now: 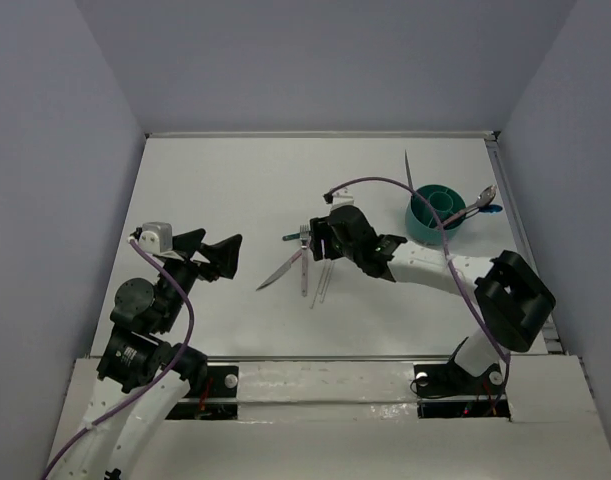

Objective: Sort the eating utensils into containers

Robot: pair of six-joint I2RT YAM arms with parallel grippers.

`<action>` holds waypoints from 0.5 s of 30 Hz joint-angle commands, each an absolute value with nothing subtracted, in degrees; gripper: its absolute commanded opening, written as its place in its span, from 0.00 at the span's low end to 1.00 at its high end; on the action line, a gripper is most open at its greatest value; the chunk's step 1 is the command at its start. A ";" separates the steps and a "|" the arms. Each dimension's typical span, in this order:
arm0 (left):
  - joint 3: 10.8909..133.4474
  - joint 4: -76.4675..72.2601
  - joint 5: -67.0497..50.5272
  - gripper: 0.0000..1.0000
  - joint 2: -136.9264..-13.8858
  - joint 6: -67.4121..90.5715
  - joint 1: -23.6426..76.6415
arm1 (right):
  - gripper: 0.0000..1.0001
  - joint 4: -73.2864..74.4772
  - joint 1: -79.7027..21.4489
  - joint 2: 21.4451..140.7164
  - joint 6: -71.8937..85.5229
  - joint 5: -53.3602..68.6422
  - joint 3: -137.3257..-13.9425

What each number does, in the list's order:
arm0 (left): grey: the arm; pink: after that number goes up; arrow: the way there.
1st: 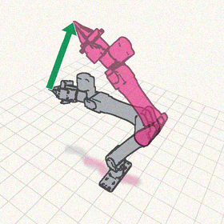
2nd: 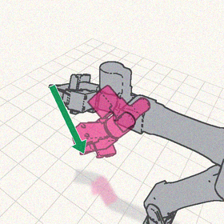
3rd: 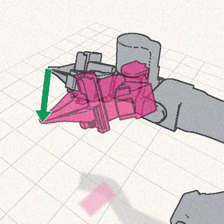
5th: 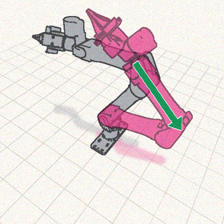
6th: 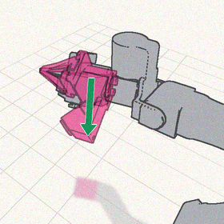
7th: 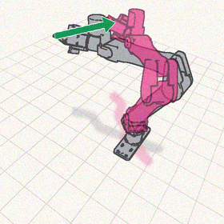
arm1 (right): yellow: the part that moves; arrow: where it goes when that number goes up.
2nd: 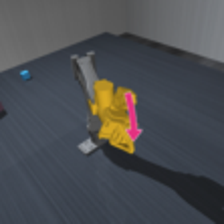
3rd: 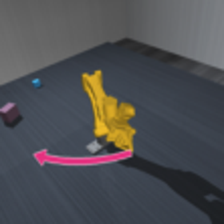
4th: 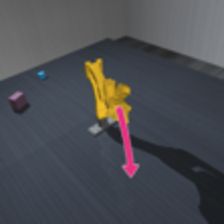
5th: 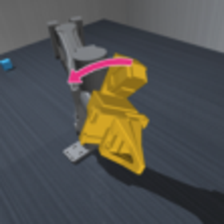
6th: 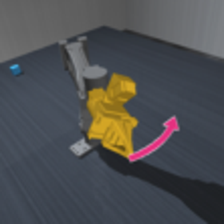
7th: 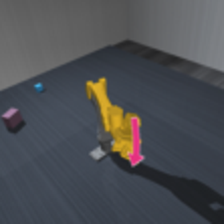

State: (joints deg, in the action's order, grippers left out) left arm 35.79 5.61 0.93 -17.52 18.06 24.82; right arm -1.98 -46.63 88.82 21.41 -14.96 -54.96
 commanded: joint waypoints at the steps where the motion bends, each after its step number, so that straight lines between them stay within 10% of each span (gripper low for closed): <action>1: 37.44 4.04 1.67 0.99 -17.93 17.40 24.70 | 0.67 4.22 -48.59 93.32 24.26 -15.03 -61.69; 15: 37.44 3.96 1.14 0.99 -17.67 17.40 24.70 | 0.40 10.18 -55.11 103.35 -12.72 -4.48 -70.48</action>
